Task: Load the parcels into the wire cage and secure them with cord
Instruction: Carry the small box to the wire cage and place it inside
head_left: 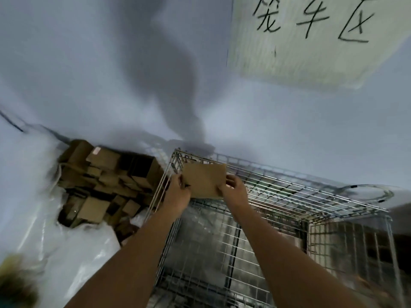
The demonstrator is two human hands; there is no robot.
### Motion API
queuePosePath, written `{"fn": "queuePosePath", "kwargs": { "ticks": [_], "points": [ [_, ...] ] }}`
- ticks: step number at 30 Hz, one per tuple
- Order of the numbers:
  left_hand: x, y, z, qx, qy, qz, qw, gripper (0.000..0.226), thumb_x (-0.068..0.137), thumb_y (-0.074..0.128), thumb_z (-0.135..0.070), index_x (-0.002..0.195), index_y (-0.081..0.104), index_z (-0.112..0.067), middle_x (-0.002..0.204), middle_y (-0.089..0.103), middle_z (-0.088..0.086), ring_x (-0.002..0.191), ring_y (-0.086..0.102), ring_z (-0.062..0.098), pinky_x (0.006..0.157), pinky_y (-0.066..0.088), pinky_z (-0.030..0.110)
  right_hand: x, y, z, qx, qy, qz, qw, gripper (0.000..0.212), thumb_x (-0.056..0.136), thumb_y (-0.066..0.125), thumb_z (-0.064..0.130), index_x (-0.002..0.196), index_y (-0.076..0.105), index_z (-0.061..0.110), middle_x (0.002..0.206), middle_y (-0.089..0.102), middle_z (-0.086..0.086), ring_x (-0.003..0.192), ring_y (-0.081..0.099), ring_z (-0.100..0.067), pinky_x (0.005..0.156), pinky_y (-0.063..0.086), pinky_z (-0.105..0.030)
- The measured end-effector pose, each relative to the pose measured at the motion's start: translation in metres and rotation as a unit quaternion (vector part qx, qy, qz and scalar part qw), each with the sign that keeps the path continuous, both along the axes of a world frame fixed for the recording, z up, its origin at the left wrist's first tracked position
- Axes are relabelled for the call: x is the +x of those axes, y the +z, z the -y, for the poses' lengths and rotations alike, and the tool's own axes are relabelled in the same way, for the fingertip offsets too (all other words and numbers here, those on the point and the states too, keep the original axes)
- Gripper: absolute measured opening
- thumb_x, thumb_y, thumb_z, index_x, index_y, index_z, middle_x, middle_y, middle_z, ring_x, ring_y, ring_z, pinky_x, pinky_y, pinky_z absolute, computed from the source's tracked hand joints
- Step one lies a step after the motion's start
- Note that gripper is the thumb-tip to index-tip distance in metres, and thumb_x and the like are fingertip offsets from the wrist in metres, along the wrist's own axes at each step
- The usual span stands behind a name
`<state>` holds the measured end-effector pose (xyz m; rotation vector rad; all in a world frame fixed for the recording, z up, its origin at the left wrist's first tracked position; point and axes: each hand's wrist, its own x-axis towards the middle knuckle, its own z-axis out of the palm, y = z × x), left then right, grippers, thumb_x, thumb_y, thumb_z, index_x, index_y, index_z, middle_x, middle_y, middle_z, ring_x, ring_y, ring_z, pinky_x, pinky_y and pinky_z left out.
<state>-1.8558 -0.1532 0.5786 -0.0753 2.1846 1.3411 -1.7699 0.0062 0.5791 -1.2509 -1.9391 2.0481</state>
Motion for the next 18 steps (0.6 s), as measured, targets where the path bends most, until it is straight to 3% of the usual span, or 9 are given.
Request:
{"fn": "queuePosePath", "kwargs": {
  "ticks": [2, 4, 6, 8, 10, 13, 18],
  "points": [
    [-0.004, -0.051, -0.002, -0.009, -0.004, 0.019, 1.0, 0.047, 0.098, 0.058, -0.002, 0.14, 0.041, -0.012, 0.128, 0.057, 0.007, 0.115, 0.06, 0.028, 0.101, 0.052, 0.05, 0.0, -0.053, -0.001, -0.007, -0.016, 0.008, 1.0, 0.036, 0.09, 0.069, 0.01, 0.125, 0.062, 0.017, 0.121, 0.067, -0.004, 0.101, 0.067, -0.017, 0.069, 0.053, -0.019],
    [-0.008, -0.106, -0.007, -0.012, -0.014, 0.032, 0.999, 0.036, 0.097, 0.057, 0.002, 0.125, 0.047, -0.017, 0.116, 0.062, 0.006, 0.096, 0.065, 0.012, 0.086, 0.057, 0.032, -0.001, -0.11, -0.005, -0.015, -0.035, 0.021, 0.999, 0.033, 0.09, 0.067, 0.005, 0.121, 0.062, 0.018, 0.12, 0.068, -0.006, 0.106, 0.067, -0.023, 0.072, 0.055, -0.021],
    [-0.007, -0.153, -0.012, -0.033, -0.019, 0.036, 0.999, 0.028, 0.096, 0.056, 0.005, 0.115, 0.056, -0.016, 0.107, 0.064, 0.004, 0.091, 0.066, 0.013, 0.087, 0.054, 0.023, 0.0, -0.16, -0.008, -0.017, -0.038, 0.044, 0.998, 0.034, 0.091, 0.067, 0.006, 0.124, 0.062, 0.015, 0.122, 0.068, -0.008, 0.11, 0.067, -0.026, 0.084, 0.058, -0.03],
    [-0.008, -0.204, -0.014, -0.061, -0.042, 0.027, 0.997, 0.033, 0.097, 0.054, 0.0, 0.129, 0.06, -0.009, 0.119, 0.064, 0.012, 0.106, 0.064, 0.031, 0.093, 0.056, 0.032, -0.001, -0.214, -0.01, -0.019, -0.041, 0.061, 0.997, 0.037, 0.09, 0.066, 0.004, 0.126, 0.062, 0.012, 0.124, 0.068, -0.01, 0.113, 0.066, -0.028, 0.096, 0.057, -0.043],
    [-0.011, -0.261, -0.017, -0.101, -0.075, 0.004, 0.992, 0.043, 0.098, 0.053, -0.006, 0.141, 0.055, -0.011, 0.133, 0.054, 0.019, 0.113, 0.06, 0.039, 0.098, 0.053, 0.041, -0.007, -0.274, -0.009, -0.038, -0.049, 0.072, 0.996, 0.042, 0.089, 0.066, -0.001, 0.13, 0.061, 0.009, 0.126, 0.067, -0.013, 0.116, 0.065, -0.029, 0.099, 0.055, -0.048],
    [-0.014, -0.305, -0.018, -0.157, -0.089, -0.044, 0.983, 0.047, 0.099, 0.056, -0.015, 0.146, 0.049, -0.017, 0.139, 0.045, 0.017, 0.119, 0.053, 0.032, 0.098, 0.045, 0.032, -0.013, -0.324, -0.007, -0.061, -0.065, 0.069, 0.994, 0.042, 0.091, 0.062, -0.005, 0.131, 0.06, 0.006, 0.127, 0.067, -0.017, 0.11, 0.066, -0.027, 0.086, 0.057, -0.038],
    [-0.026, -0.389, -0.012, -0.211, -0.105, -0.062, 0.97, 0.062, 0.096, 0.064, -0.019, 0.153, 0.041, -0.027, 0.153, 0.033, 0.013, 0.134, 0.043, 0.038, 0.108, 0.04, 0.045, -0.033, -0.411, 0.015, -0.115, -0.088, 0.066, 0.987, 0.043, 0.093, 0.061, -0.003, 0.133, 0.057, 0.011, 0.125, 0.067, -0.011, 0.098, 0.066, -0.023, 0.077, 0.055, -0.033]
  ]
}}
